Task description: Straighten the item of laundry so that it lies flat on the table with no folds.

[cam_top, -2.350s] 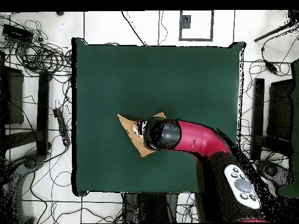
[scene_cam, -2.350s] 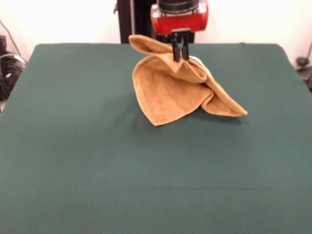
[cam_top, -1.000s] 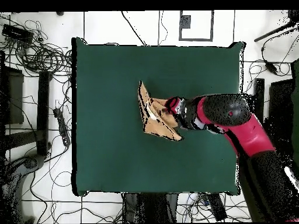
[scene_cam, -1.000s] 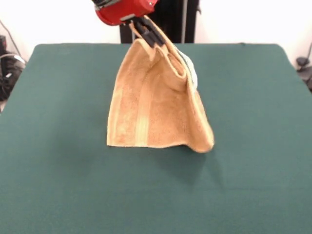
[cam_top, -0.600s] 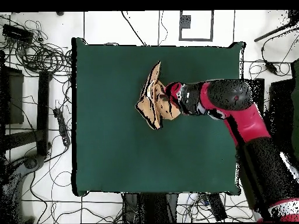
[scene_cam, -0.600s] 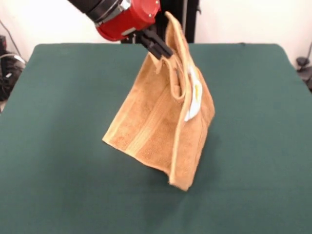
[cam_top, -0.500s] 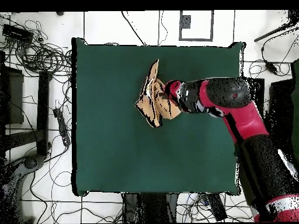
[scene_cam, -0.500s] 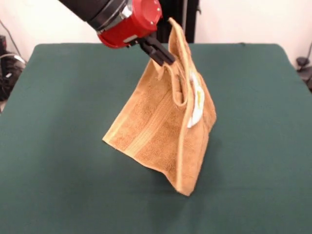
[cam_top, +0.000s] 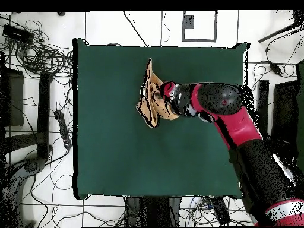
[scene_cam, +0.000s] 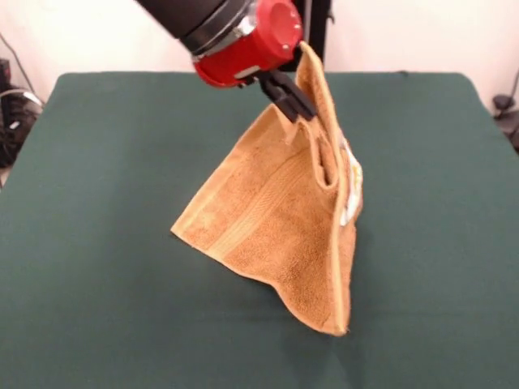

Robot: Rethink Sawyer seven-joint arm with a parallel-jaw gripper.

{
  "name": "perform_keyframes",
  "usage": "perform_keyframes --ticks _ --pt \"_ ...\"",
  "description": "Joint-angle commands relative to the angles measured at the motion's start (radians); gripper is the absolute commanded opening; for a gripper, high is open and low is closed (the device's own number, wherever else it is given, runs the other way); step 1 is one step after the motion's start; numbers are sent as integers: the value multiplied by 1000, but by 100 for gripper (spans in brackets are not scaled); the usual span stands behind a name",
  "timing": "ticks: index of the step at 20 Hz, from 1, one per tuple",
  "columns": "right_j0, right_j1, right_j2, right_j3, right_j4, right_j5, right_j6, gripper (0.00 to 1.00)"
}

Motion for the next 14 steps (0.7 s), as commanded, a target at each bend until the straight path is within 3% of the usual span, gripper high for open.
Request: perform_keyframes --ticks 1,4,7,12,14 --pt "2 -56 239 306 66 -401 200 0" --pt "-5 -45 286 356 41 -510 267 0" --pt "27 -67 260 392 -9 -586 294 0" --pt "73 -133 154 470 -127 -635 197 0" --pt "28 -132 168 536 -206 -696 167 0"
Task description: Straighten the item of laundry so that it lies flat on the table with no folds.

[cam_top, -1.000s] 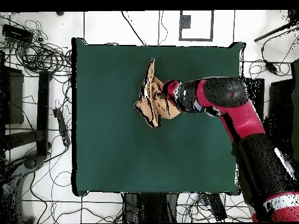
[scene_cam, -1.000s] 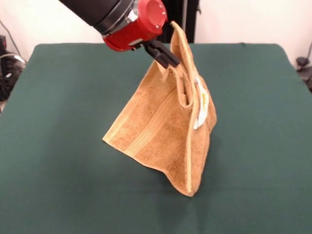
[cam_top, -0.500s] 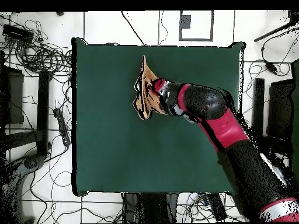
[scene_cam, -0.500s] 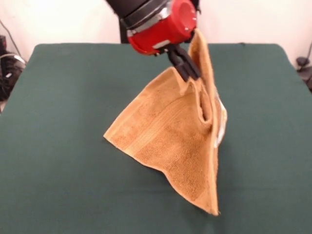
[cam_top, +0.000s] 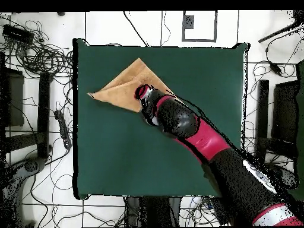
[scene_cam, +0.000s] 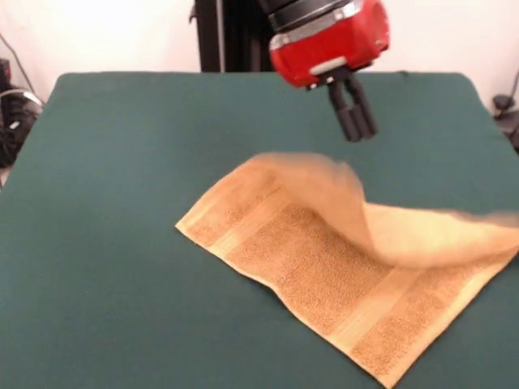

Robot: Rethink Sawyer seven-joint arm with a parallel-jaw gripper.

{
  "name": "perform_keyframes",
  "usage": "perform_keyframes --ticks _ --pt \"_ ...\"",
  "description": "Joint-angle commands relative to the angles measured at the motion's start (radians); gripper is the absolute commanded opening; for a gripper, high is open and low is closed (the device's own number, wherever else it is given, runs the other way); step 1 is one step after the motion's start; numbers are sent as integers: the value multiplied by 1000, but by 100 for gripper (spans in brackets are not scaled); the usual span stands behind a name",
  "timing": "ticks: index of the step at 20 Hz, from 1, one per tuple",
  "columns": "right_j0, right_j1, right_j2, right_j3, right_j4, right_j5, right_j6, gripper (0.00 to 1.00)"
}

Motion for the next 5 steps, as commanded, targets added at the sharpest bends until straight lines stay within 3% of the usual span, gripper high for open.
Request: perform_keyframes --ticks 1,5 --pt "-12 -31 39 276 -178 -118 154 0" --pt "-101 -11 57 376 -329 -225 152 0"
